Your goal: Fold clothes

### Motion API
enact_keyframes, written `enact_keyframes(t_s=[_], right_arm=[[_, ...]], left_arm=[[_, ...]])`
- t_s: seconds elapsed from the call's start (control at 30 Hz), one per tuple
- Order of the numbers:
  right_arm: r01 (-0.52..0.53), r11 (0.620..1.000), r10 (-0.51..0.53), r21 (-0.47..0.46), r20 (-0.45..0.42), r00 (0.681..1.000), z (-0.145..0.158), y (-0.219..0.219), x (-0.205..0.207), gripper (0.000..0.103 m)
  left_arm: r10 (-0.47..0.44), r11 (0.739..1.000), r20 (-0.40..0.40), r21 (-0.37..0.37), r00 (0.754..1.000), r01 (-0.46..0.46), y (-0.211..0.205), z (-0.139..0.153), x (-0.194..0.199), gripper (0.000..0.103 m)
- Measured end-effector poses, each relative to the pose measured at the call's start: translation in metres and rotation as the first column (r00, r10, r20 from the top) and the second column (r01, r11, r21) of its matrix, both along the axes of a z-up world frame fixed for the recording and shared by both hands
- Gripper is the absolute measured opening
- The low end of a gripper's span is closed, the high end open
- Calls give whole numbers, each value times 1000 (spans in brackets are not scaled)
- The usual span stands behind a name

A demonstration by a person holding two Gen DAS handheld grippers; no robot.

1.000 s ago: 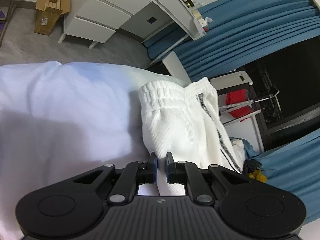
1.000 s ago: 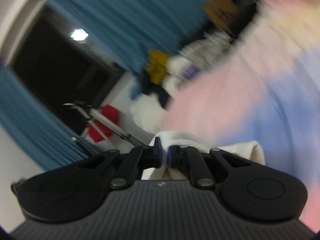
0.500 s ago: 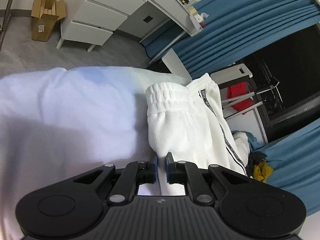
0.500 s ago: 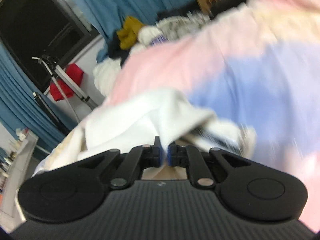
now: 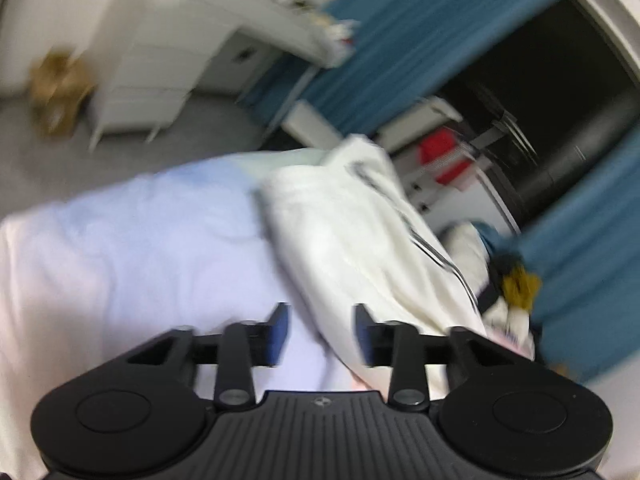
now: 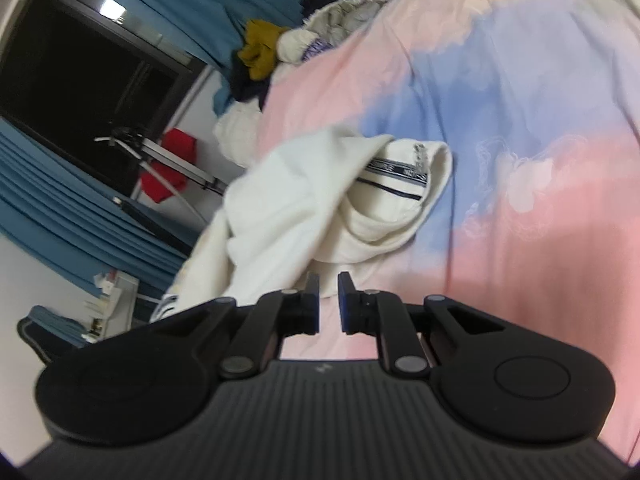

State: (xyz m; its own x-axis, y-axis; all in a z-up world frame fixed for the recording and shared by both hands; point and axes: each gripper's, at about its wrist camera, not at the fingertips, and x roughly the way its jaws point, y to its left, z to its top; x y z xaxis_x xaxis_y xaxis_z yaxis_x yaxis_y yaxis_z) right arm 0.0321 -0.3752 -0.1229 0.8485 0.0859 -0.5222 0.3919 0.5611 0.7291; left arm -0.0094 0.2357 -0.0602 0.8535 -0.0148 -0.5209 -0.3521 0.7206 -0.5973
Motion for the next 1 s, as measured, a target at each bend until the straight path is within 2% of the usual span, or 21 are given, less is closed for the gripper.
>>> enact_keyframes(t_s=[0.03,0.07,0.1,0.13,0.17,0.2,0.27,0.33,0.37,0.4,0.43,0.53,0.6,0.7,0.73,0.77,0.8,0.87,0.93,0.97,1.0], right_arm=[[2,1000,-2,12,14,1000,2,0,-5,14],[9,1000,-9,30,24,1000,2,-2,-7,14],[19,999,-20,48,26,999,0,-6,-7,14],[29,997,-30,65,25,999,-2,-11,-6,14],[39,996,-41,82,23,999,-4,-15,-5,14],[49,994,-51,99,22,998,-6,-20,-4,14],[57,991,-61,124,23,998,-11,-25,-1,14],[64,987,-68,147,25,997,-16,-30,2,14],[59,987,-64,152,28,998,-17,-32,4,14],[50,987,-55,151,31,998,-18,-32,6,14],[41,988,-47,148,32,998,-19,-32,8,14],[24,990,-28,137,31,999,-22,-34,14,14],[24,993,-27,118,26,999,-24,-35,17,24],[11,994,-14,105,26,1000,-28,-38,25,38],[2,995,-5,102,31,1000,-28,-37,28,46],[-7,996,4,91,33,999,-28,-36,31,53],[-12,997,9,75,37,999,-27,-35,32,56],[-12,999,9,45,48,999,-25,-34,34,62],[4,1000,-6,30,61,998,-24,-38,33,62],[13,999,-15,37,64,998,-26,-40,32,62],[22,999,-25,48,66,997,-27,-42,32,62]], left_arm=[[-38,997,12,64,999,37,-15,7,0,61],[-77,989,22,128,997,73,-30,15,1,64],[-140,969,29,208,990,131,-50,20,5,70],[-201,938,28,295,979,184,-74,22,10,77],[-261,895,22,379,965,234,-97,24,15,80],[-321,843,10,459,947,281,-121,26,20,83],[-493,706,-46,562,869,431,-172,19,37,83],[-584,600,-112,607,804,521,-215,7,57,83],[-620,535,-153,635,770,557,-239,-1,68,83],[-638,484,-180,662,749,572,-259,-8,76,83],[-674,419,-204,686,710,595,-277,-15,84,83],[-730,240,-280,749,623,618,-330,-36,101,83],[-758,113,-316,798,571,592,-363,-51,107,83],[-757,-34,-348,866,552,500,-405,-67,121,83],[-757,-65,-355,876,548,478,-417,-72,123,83],[-759,-83,-356,883,545,461,-429,-76,133,83],[-761,-101,-357,890,542,444,-440,-80,143,83],[-739,-90,-351,897,575,433,-454,-87,155,83],[-708,-73,-357,895,609,440,-467,-92,168,70],[-704,-50,-363,883,611,466,-470,-91,176,64],[-711,-12,-360,866,605,501,-470,-89,184,50]])
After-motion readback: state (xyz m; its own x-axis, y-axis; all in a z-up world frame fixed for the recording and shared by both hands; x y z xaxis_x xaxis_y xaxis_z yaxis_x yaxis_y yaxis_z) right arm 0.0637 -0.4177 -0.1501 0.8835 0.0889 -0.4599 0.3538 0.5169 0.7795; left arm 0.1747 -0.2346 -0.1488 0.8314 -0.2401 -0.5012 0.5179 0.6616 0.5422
